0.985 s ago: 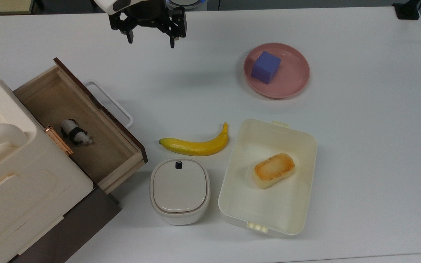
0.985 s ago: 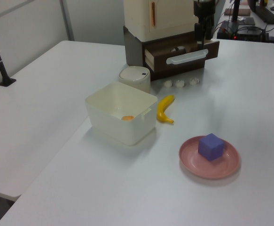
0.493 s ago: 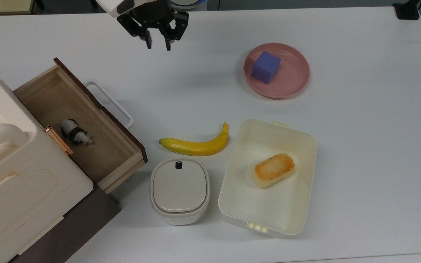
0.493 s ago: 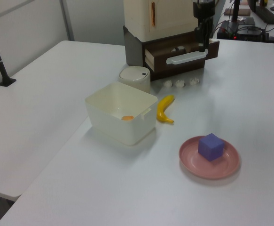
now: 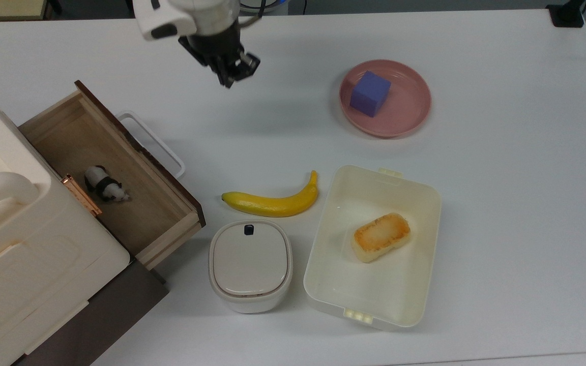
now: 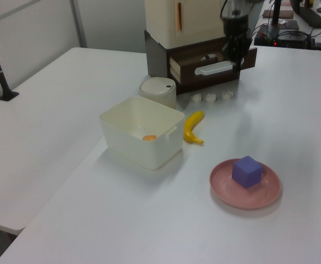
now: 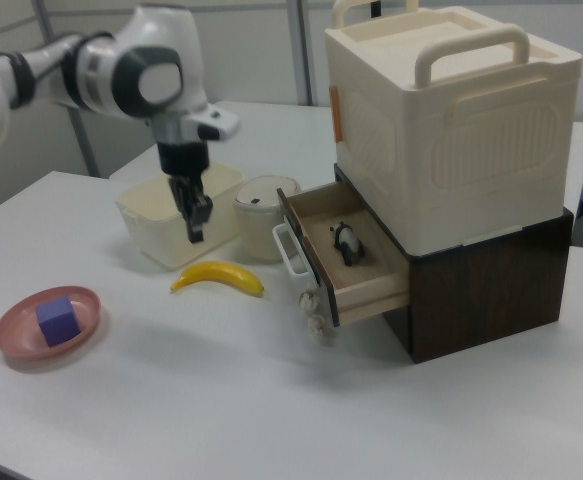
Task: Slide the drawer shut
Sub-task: 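Lower the gripper against the drawer front beside its white handle, then push the drawer front into the wooden cabinet with the gripper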
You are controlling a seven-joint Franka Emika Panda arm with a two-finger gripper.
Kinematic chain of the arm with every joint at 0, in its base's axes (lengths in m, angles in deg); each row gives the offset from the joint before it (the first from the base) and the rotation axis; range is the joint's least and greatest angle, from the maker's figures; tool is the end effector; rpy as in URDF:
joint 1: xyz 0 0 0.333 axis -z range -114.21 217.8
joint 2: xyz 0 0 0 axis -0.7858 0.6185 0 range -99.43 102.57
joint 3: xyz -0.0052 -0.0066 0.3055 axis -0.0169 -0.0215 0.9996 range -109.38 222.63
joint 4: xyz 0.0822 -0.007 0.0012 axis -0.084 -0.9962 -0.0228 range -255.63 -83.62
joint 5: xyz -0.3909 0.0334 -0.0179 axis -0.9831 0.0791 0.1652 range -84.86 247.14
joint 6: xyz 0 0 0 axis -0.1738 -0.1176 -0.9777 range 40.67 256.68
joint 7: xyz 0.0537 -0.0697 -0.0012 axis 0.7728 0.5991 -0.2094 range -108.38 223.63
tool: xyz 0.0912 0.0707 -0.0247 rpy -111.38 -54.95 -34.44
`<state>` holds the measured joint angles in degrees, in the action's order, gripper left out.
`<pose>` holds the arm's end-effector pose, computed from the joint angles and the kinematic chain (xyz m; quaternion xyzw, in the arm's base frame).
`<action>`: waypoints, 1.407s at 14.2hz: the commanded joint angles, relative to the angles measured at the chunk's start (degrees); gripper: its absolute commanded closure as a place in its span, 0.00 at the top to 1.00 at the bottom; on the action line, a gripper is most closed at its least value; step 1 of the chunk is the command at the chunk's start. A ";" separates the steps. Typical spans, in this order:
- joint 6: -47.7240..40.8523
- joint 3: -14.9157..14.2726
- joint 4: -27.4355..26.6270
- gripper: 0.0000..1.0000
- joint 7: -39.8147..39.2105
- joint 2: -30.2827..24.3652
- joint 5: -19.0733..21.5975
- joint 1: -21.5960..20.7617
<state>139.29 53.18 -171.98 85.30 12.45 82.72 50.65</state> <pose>0.6070 -0.0191 0.4840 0.9642 -0.2604 -0.0494 0.0030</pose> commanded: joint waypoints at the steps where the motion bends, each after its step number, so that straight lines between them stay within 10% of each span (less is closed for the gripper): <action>1: 7.13 -0.69 -2.30 0.09 7.03 2.82 -0.08 1.75; 11: 34.29 -5.08 -0.54 0.09 14.60 10.38 -11.94 3.69; 20: 39.23 -6.58 4.12 0.09 18.81 15.48 -22.41 4.40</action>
<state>176.12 47.61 -169.72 102.59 26.70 61.74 55.38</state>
